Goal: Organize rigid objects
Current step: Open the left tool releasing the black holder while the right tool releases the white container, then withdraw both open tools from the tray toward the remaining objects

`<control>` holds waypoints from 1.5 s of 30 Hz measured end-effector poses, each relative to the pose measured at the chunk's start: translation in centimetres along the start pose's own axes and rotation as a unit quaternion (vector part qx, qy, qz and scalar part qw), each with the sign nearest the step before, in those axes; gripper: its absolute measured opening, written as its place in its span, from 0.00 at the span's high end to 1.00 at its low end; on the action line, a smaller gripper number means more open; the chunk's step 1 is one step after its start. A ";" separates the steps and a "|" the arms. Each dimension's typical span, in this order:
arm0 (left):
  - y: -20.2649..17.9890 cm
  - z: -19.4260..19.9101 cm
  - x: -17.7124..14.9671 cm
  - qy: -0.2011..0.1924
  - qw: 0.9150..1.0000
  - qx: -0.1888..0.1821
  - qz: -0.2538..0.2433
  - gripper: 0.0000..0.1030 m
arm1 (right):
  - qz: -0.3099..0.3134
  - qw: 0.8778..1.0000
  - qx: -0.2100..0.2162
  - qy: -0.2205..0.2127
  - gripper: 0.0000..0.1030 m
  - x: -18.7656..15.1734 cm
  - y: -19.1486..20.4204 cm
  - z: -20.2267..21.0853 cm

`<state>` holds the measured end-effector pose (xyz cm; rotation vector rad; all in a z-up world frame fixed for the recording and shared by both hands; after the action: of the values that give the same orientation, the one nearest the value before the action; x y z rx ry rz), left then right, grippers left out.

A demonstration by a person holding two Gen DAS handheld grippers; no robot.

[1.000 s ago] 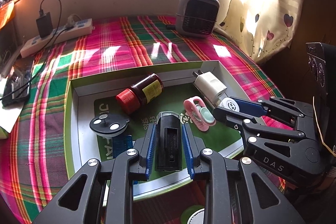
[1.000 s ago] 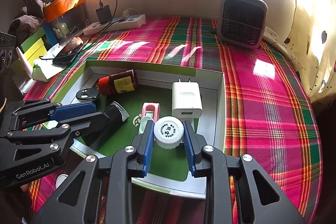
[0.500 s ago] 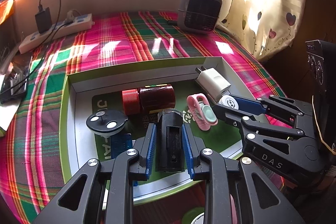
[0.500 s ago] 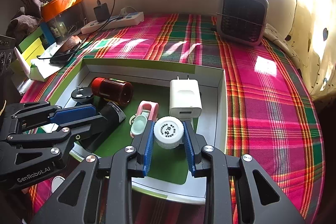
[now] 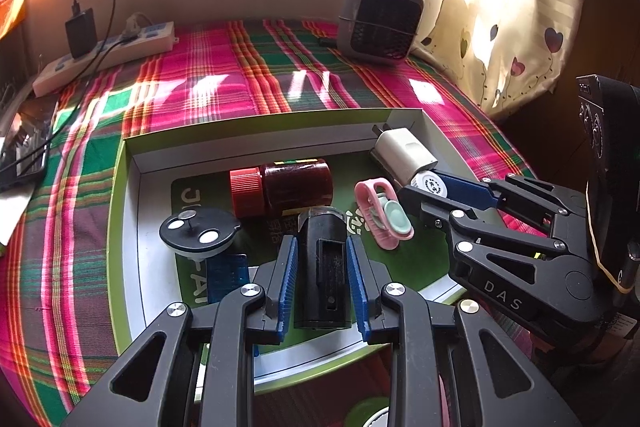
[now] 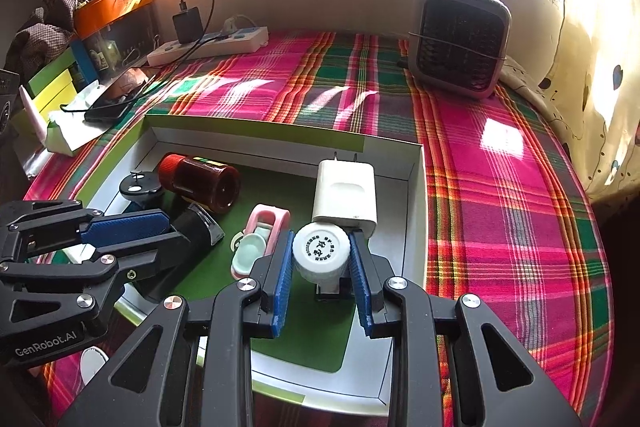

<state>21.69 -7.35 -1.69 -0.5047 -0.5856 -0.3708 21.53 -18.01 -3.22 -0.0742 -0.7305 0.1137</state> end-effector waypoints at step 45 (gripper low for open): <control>-1.5 4.2 -1.8 -0.035 0.999 0.019 0.002 0.67 | -0.037 0.999 0.014 -0.025 0.51 -1.5 0.2 4.0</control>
<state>17.78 -5.91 0.77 -0.4843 -0.6581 -0.3388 17.68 -17.90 -1.24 -0.0173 -0.7815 0.0551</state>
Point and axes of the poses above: each gripper's, at about its wrist camera, not at the fingertips, and z roughly against the way its jaws point, y to its left, x to its top, the point moved 4 cm from there along -z, roughly the way its jaws point, and after that the axes turned 11 degrees about -x, right-handed, at the moved point
